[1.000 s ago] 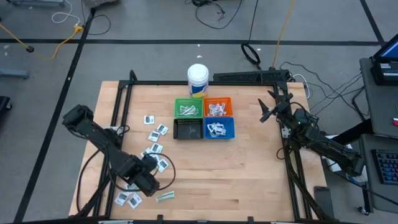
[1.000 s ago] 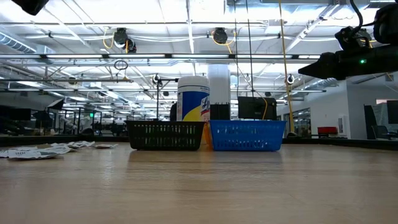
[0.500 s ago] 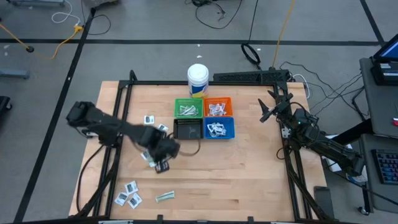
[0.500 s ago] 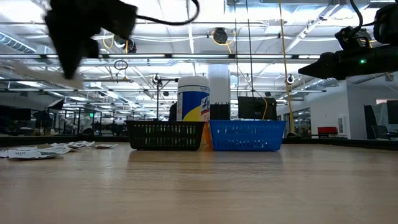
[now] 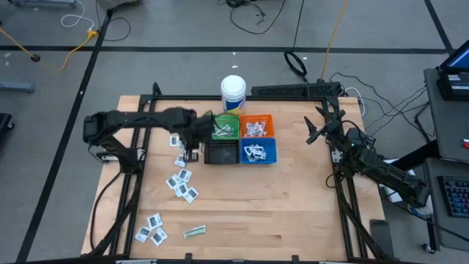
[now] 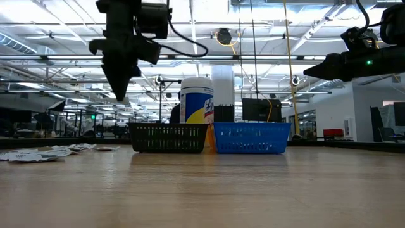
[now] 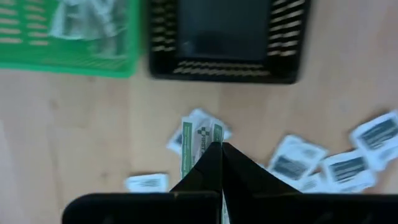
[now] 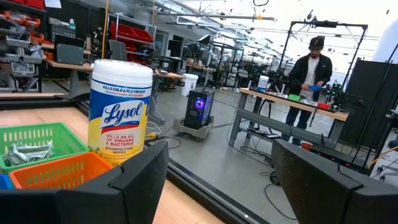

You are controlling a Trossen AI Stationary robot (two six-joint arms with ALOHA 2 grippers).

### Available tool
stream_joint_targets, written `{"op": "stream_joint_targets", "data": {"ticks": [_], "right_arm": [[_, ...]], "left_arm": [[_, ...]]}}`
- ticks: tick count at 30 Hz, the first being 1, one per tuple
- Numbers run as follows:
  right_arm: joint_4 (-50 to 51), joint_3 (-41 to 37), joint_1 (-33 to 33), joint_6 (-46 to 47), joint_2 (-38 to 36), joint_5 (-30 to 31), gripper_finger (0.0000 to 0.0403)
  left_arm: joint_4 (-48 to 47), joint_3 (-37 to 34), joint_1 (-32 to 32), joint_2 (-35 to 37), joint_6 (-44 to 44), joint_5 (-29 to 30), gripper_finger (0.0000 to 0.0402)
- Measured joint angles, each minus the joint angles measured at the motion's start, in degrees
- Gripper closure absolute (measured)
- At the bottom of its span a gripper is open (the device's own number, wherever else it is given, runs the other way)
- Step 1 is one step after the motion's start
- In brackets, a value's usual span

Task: Pick & Place First Aid Supplies
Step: Put the green bandage pad into the green basket

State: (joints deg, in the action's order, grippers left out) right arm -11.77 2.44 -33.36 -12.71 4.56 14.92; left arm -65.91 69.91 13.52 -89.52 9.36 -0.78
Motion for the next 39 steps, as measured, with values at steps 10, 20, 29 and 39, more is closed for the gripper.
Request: {"op": "stream_joint_targets", "data": {"ticks": [10, 20, 29, 39], "right_arm": [[0.0, 0.0, 0.0, 0.0, 0.0, 0.0, 0.0124], [0.0, 0.0, 0.0, 0.0, 0.0, 0.0, 0.0124], [0.0, 0.0, 0.0, 0.0, 0.0, 0.0, 0.0124], [0.0, 0.0, 0.0, 0.0, 0.0, 0.0, 0.0124]], "left_arm": [[4.3, 4.6, 9.0, -3.3, 11.1, 1.1, 0.0401], [4.5, 18.3, 9.8, -13.0, 18.6, 0.9, 0.0401], [4.4, 23.3, 9.5, -20.0, 18.0, 1.2, 0.0401], [9.3, 23.2, 8.1, -27.1, 15.5, 4.4, 0.0401]]}}
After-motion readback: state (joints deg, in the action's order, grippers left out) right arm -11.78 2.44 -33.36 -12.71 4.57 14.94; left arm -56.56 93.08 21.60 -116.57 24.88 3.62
